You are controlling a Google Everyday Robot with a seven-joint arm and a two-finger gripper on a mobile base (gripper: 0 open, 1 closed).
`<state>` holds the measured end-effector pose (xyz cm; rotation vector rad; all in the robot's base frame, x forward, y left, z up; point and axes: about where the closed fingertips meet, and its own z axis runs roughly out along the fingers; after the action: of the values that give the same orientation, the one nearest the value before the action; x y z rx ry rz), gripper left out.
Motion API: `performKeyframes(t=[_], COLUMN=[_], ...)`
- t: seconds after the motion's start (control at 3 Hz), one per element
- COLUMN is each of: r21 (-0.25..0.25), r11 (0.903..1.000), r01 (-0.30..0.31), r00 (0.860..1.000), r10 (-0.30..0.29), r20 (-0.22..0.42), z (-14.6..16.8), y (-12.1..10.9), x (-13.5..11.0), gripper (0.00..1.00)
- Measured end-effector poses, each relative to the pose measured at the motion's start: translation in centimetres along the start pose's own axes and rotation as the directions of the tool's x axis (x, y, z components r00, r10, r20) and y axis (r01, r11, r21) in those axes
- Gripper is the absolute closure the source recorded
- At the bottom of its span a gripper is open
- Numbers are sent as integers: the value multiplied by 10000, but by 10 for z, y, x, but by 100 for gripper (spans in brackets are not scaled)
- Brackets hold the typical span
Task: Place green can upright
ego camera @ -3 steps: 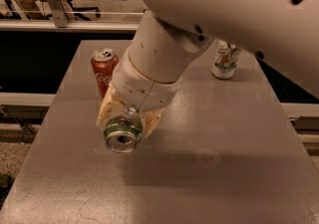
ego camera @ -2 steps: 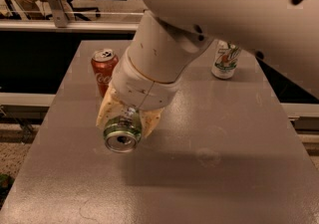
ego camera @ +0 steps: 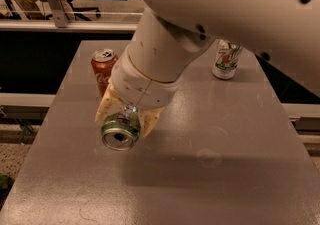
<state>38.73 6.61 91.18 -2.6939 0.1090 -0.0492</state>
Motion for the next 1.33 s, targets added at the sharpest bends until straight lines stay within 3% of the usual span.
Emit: performKeyframes(t=[0.33, 0.67, 1.0, 1.33], r21=[362, 998, 1762, 2759], r11=[9851, 9355, 8651, 7892], r01=[-1682, -3388, -4696, -5487], r00=[9839, 9360, 8652, 7932], r10=[1700, 3460, 4907, 5957], r20=[-556, -655, -1033, -1264], z=[-9, -14, -20, -24], y=[5, 14, 23, 29], x=[4, 9, 13, 20], gripper=[100, 100, 100, 100])
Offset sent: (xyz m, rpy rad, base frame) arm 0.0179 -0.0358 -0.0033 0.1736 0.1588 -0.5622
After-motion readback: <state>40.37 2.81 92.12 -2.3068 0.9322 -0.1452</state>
